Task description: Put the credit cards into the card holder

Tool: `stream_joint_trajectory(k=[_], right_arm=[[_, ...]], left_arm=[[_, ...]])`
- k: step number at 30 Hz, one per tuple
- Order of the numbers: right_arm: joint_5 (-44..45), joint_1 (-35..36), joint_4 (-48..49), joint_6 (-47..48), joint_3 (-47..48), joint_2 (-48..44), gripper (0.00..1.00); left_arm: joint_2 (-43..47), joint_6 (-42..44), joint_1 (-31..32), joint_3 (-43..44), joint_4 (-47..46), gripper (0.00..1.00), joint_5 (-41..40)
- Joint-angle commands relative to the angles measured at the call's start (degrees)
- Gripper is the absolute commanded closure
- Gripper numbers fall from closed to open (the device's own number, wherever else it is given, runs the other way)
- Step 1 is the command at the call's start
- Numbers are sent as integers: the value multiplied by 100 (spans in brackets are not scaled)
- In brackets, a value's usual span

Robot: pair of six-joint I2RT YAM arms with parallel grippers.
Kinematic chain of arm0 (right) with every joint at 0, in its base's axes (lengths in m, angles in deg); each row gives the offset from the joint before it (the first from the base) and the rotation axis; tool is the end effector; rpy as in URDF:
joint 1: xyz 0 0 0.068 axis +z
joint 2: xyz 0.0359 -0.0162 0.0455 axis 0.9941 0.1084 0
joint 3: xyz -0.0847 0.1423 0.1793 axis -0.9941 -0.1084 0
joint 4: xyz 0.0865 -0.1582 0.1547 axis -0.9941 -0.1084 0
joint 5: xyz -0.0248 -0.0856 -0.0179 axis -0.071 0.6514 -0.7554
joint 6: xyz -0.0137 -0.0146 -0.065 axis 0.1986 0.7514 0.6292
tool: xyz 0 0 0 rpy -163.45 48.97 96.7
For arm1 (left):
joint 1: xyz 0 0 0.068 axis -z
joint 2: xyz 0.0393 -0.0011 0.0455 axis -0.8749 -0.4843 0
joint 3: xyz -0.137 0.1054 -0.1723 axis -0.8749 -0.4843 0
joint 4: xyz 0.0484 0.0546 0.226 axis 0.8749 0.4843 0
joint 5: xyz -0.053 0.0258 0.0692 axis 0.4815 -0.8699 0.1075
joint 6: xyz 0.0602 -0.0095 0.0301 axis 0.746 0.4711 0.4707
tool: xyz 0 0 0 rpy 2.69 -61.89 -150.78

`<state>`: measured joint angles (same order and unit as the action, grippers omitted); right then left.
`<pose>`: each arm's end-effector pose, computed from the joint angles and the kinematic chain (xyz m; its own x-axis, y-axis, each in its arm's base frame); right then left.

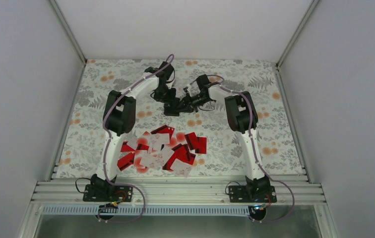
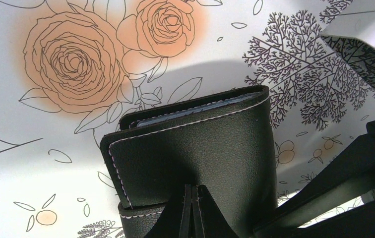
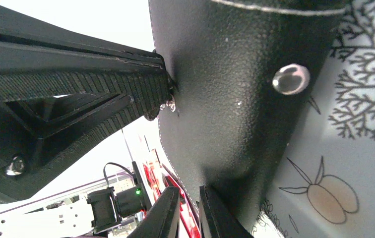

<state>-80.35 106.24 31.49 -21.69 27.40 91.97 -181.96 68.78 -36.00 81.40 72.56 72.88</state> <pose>0.3901 0.2145 0.0798 -0.9715 -0.2298 0.0588 -0.0447 0.4207 0.9061 0.3940 -0.1958 0.1385 -0.9726 0.1619 -0.1667 0.1995 0.9495 -0.2421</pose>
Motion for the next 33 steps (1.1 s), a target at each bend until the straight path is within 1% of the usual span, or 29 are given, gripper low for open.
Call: stream_joint_trajectory(k=[1, 13, 20, 33], right_arm=[[213, 43, -147, 51, 55, 291, 88], [219, 48, -140, 80, -7, 276, 88], [220, 53, -129, 80, -24, 275, 88], [228, 48, -118, 84, -59, 262, 88]], left_arm=[[62, 19, 108, -162, 129, 98, -15], [81, -23, 165, -213, 153, 98, -45], [167, -88, 179, -277, 182, 98, -291], [266, -104, 186, -446, 162, 98, -349]])
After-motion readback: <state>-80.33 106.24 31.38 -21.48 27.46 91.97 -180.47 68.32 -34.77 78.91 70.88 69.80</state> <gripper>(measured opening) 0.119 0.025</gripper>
